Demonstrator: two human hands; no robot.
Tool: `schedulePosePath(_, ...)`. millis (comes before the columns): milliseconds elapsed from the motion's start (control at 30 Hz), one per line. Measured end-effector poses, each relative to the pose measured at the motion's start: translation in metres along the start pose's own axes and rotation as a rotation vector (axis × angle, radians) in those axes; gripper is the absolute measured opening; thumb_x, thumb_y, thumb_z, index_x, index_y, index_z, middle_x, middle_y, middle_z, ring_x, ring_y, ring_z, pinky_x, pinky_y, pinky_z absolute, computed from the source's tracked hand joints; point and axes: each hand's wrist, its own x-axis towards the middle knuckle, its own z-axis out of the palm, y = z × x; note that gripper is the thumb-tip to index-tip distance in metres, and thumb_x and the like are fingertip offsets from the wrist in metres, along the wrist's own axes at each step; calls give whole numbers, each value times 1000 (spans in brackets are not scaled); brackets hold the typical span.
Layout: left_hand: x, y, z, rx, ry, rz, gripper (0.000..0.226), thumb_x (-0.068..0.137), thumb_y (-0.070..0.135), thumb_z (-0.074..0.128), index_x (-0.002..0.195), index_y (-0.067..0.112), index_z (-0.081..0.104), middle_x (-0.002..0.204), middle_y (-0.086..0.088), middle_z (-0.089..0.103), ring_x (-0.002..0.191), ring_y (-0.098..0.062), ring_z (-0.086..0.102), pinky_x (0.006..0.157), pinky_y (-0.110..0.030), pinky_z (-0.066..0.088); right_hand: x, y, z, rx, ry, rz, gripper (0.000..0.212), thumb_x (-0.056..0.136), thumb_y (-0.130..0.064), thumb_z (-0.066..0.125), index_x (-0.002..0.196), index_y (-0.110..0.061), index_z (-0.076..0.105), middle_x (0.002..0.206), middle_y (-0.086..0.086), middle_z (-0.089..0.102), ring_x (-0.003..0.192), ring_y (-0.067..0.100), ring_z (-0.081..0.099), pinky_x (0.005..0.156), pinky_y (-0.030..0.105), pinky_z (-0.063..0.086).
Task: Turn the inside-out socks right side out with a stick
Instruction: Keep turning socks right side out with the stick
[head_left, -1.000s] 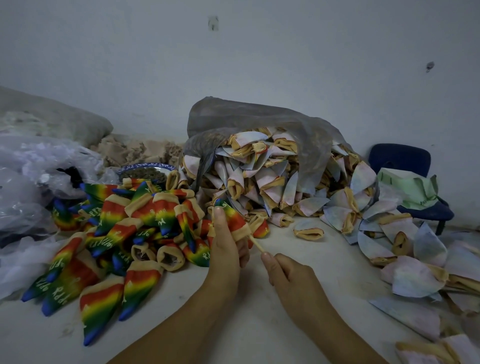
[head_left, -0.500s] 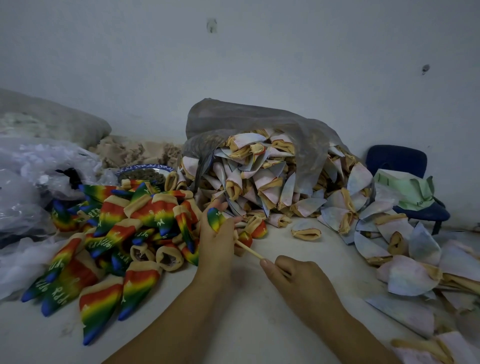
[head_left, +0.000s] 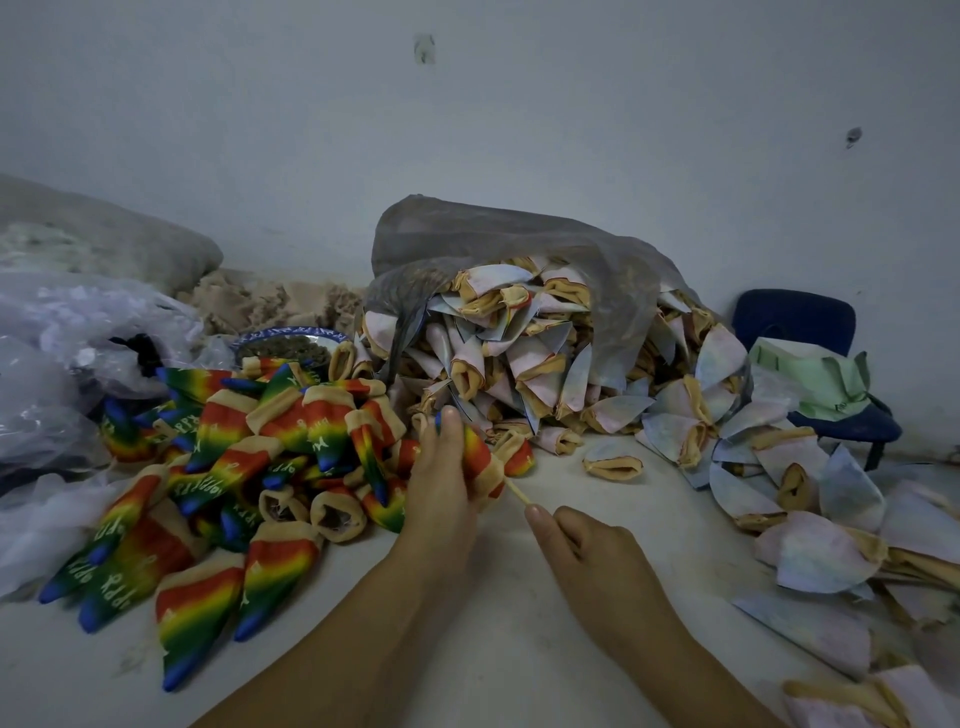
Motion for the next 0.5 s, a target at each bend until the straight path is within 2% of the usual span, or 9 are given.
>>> schedulePosePath(67,-1,-3,-1,144,-27,92,52,88,65,43,126,33,57,129,-6,56,114,-19,56,93,-35,48,0,0,-1,6,12,13,54,77,-73,23,57,-23,33,47,-4,36,46,8,35,47,22,28)
schedulePosePath(167,-4,-4,-4,236,-64,153,64,77,71,41,111,22,66,109,-10,67,104,-24,64,88,-35,52,1,3,-1,-23,32,26,56,75,-76,19,56,-24,33,48,-4,37,45,8,36,45,21,27)
schedulePosePath(233,-4,-3,-6,292,-43,191,62,77,69,41,101,19,69,99,-12,71,95,-24,66,81,-34,52,2,5,0,-63,47,31,59,73,-77,15,58,-24,33,49,-2,38,46,9,36,46,23,28)
schedulePosePath(400,-2,-6,-8,423,33,241,41,95,57,39,87,25,63,84,-4,66,77,-11,61,61,-21,42,4,9,-1,-182,121,12,62,74,-78,9,60,-23,34,49,-2,39,45,10,39,47,25,32)
schedulePosePath(500,-4,-6,-7,389,62,276,46,87,65,36,80,28,62,71,6,65,67,1,61,55,-12,43,5,10,-5,-225,137,-5,61,74,-77,7,60,-23,33,49,-2,39,46,10,38,47,25,31)
